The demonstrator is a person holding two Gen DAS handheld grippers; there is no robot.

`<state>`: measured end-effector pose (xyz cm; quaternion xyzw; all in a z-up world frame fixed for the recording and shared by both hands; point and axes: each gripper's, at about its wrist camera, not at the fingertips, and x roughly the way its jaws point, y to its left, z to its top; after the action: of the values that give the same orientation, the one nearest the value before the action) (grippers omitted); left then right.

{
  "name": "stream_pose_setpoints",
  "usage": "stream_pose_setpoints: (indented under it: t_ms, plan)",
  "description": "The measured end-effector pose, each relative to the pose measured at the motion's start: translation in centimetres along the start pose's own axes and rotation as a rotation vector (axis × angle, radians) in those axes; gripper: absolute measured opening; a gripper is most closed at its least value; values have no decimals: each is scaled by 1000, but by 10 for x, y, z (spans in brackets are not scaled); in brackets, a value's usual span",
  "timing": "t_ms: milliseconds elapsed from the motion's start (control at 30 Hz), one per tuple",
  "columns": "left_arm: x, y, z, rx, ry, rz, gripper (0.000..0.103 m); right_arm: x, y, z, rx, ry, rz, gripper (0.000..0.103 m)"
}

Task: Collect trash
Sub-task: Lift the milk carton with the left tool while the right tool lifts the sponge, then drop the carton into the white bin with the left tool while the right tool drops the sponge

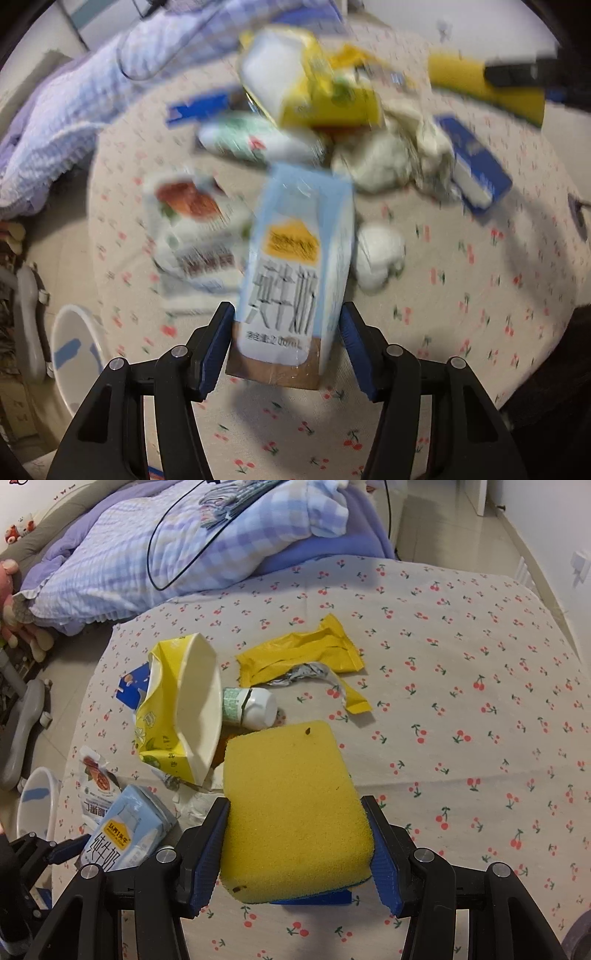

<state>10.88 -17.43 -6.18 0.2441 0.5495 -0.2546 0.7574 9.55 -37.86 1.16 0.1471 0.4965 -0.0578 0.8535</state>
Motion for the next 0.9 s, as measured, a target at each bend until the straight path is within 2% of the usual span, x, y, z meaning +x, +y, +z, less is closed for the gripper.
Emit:
stream_pose_setpoints:
  t_ms: [33, 100, 167, 300, 533, 667, 900]
  plan:
    - [4, -1, -2, -8, 13, -4, 57, 0, 0, 0, -1, 0, 0, 60]
    - [1, -3, -4, -17, -14, 9, 57, 0, 1, 0, 0, 0, 0, 60]
    - [-11, -1, -3, -38, -60, -11, 56, 0, 1, 0, 0, -2, 2, 60]
    - [-38, 16, -6, -132, -140, -64, 55, -4, 9, 0, -13, -14, 12, 60]
    - [-74, 60, -27, -296, -236, -66, 55, -11, 43, 3, -57, -39, 69, 60]
    - [-83, 92, -42, -379, -259, -51, 55, -12, 71, 2, -94, -47, 109, 60]
    - [-81, 157, -89, -547, -237, -5, 55, -2, 125, -4, -168, -35, 168, 60]
